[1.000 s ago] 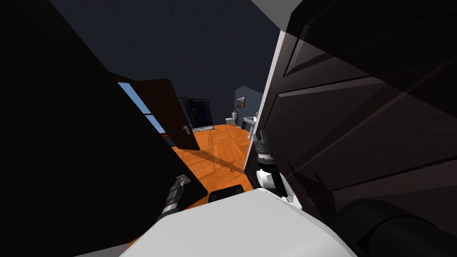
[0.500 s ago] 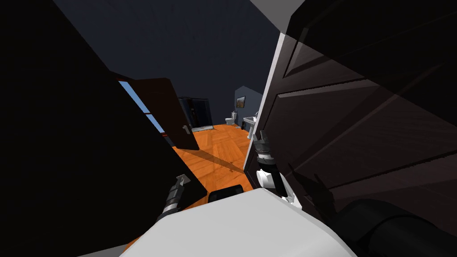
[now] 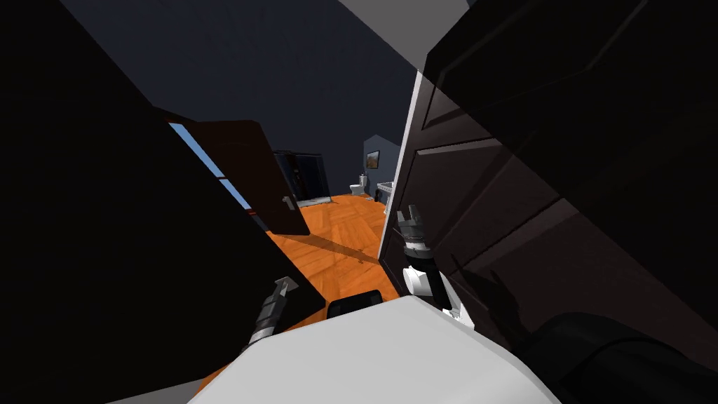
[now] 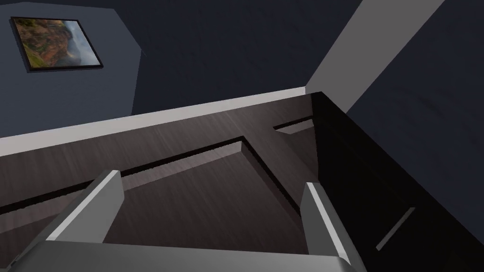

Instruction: Pull the door open

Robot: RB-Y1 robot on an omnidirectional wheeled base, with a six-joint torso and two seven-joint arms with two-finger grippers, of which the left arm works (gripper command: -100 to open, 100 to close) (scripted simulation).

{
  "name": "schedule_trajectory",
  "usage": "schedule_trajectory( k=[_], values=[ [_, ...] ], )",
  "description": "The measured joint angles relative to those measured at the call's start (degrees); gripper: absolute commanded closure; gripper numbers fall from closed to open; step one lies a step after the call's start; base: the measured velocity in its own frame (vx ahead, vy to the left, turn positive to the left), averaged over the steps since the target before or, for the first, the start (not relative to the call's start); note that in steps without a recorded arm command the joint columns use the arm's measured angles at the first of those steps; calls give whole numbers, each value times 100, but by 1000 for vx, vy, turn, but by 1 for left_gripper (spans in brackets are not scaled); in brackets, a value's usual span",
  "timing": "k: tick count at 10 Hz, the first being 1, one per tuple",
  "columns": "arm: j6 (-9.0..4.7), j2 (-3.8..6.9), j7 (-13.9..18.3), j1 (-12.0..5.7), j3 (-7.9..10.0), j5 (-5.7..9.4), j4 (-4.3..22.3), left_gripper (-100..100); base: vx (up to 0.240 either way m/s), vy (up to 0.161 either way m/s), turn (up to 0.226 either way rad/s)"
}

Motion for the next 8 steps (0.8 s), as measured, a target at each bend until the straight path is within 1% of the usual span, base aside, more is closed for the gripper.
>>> schedule_trajectory(
  k=[1, 3, 4, 5, 6, 8],
  values=[
    [-57, 47, 59, 69, -60, -27, -2, 100, -197, 29, -130],
    [-208, 160, 189, 139, -157, -70, 72, 100, -203, 21, -105],
    [-252, 208, 240, 208, -196, -88, 26, 100, -95, 3, -22],
    [-253, 203, 249, 228, -215, -96, 30, 100, -157, 1, -137],
    [-298, 243, 275, 246, -225, -102, 52, 100, -205, 22, -165],
    [-472, 321, 346, 258, -266, -126, 158, 100, -192, 33, -128]
  ],
)
